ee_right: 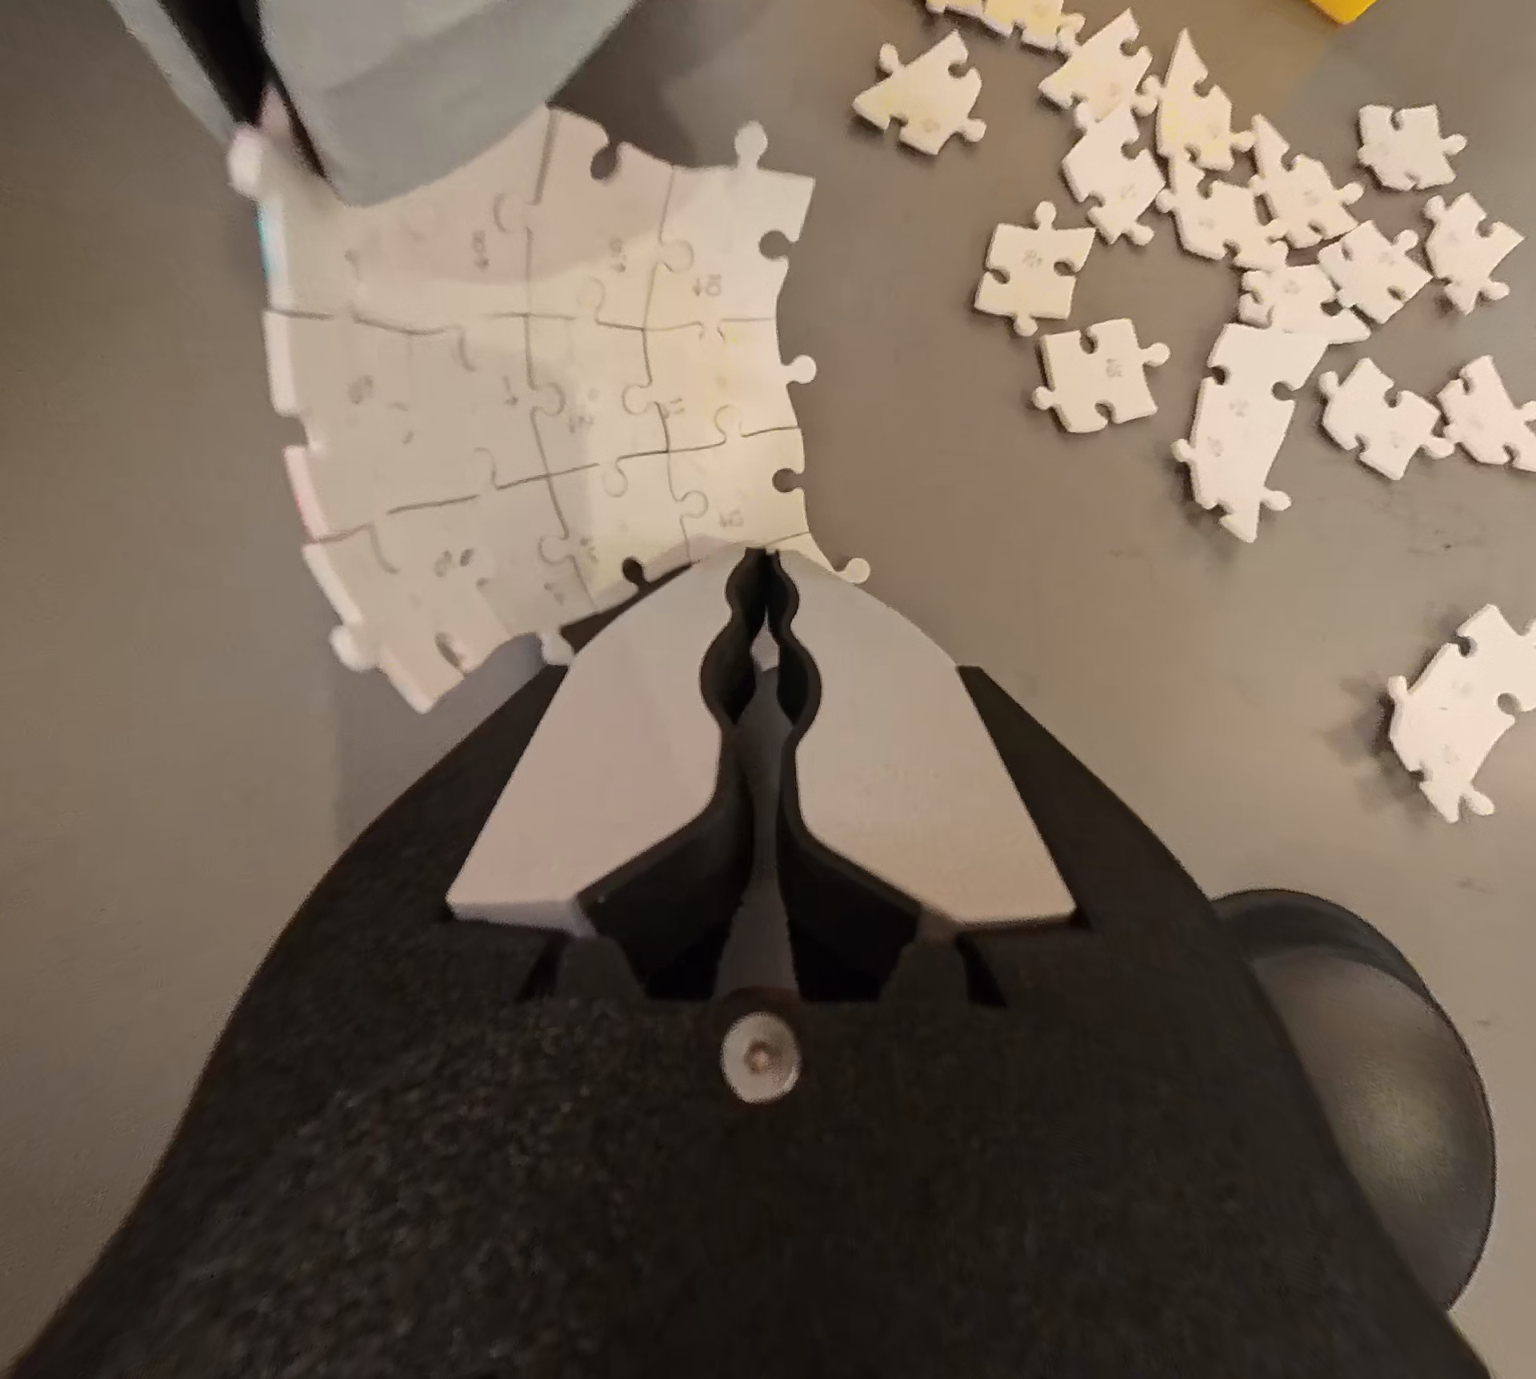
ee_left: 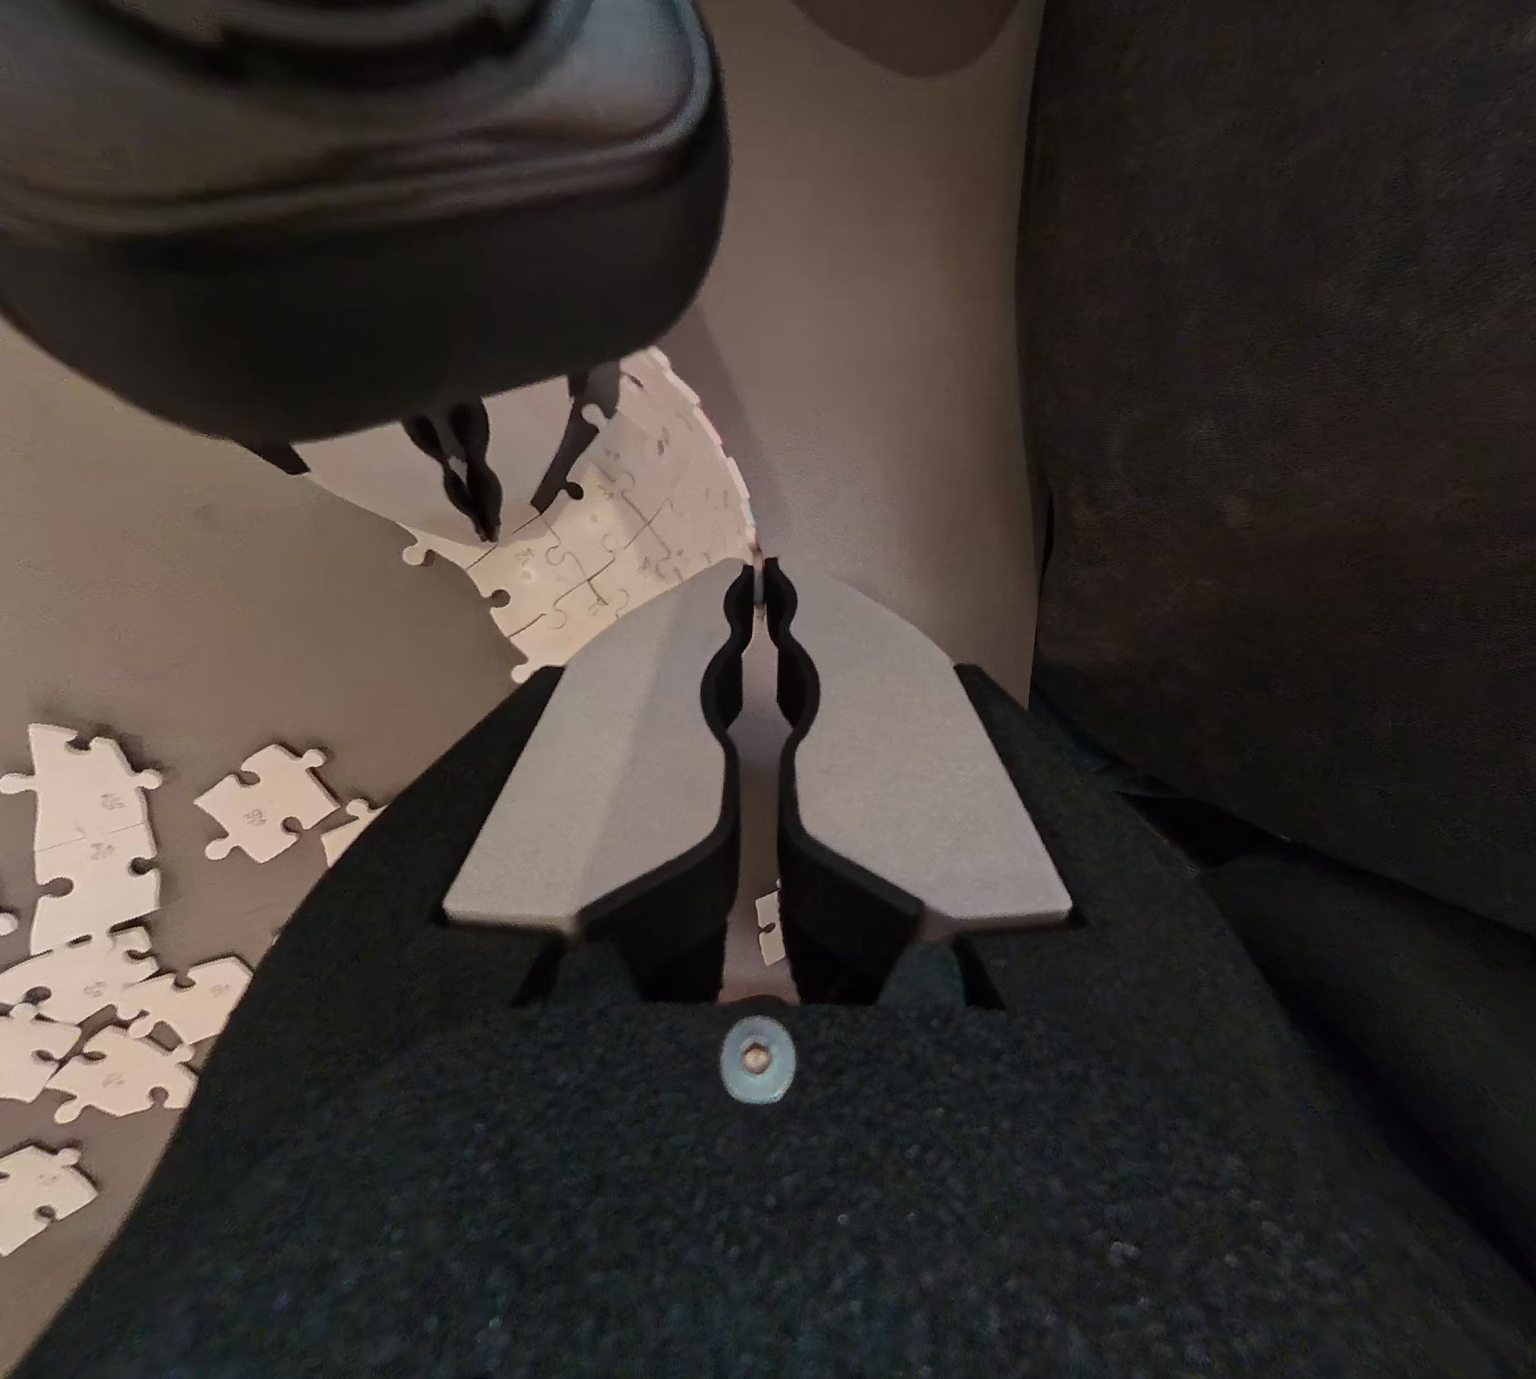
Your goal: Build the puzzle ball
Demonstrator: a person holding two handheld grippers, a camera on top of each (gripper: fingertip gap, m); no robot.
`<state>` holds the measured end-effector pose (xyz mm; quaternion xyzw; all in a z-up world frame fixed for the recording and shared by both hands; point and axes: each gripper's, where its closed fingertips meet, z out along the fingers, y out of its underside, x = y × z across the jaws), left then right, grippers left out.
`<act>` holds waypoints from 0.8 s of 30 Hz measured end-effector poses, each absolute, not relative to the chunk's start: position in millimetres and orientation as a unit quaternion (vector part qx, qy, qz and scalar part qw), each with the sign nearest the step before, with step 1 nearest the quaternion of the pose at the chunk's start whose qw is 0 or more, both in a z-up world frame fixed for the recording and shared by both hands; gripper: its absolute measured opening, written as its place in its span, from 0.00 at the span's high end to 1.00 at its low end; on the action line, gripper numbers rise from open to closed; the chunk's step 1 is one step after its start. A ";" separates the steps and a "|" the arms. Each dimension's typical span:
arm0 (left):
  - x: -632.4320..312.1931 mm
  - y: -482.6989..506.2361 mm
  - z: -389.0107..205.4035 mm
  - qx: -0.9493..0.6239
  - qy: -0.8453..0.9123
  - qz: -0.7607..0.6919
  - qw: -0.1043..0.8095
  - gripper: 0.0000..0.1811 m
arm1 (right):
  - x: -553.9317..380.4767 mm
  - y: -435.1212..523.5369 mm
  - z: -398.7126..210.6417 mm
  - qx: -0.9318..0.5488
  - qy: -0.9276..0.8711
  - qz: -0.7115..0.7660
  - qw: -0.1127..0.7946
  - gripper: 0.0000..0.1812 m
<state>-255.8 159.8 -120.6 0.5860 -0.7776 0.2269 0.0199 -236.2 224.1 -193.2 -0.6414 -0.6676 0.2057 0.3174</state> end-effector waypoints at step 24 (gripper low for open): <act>-256.4 162.4 -122.3 0.589 -0.777 0.222 0.016 0.99 | -233.1 224.3 -190.4 -0.643 -0.663 0.203 0.325 1.00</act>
